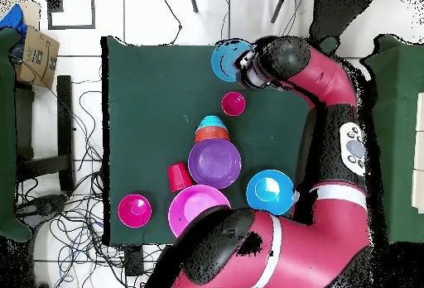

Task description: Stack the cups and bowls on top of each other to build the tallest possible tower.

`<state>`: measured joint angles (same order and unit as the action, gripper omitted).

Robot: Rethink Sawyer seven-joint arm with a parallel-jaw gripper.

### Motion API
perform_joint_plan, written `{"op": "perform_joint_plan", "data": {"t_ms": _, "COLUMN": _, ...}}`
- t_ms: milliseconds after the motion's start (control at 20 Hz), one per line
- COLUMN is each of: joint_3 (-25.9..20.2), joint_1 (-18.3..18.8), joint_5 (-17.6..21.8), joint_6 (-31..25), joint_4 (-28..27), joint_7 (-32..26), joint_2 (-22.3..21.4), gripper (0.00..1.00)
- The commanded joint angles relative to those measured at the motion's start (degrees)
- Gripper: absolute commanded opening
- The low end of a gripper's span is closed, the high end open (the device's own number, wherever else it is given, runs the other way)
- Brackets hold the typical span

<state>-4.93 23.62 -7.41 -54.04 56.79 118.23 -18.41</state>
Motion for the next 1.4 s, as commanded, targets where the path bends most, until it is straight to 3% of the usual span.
{"op": "perform_joint_plan", "data": {"t_ms": 50, "joint_3": -3.09, "joint_1": -0.83, "joint_5": -0.8, "joint_6": -6.91, "joint_4": 6.21, "joint_7": 2.41, "joint_2": -2.12, "gripper": 0.0}}
{"op": "perform_joint_plan", "data": {"t_ms": 500, "joint_3": -2.71, "joint_1": -0.59, "joint_5": -1.19, "joint_6": -8.78, "joint_4": 7.01, "joint_7": 2.43, "joint_2": -2.91, "gripper": 0.0}}
{"op": "perform_joint_plan", "data": {"t_ms": 800, "joint_3": -2.32, "joint_1": -0.3, "joint_5": 0.75, "joint_6": -13.65, "joint_4": 5.89, "joint_7": -0.46, "joint_2": -1.91, "gripper": 0.0}}
{"op": "perform_joint_plan", "data": {"t_ms": 1400, "joint_3": -1.72, "joint_1": 0.03, "joint_5": 3.07, "joint_6": -14.19, "joint_4": 9.95, "joint_7": -3.91, "joint_2": -3.21, "gripper": 0.0}}
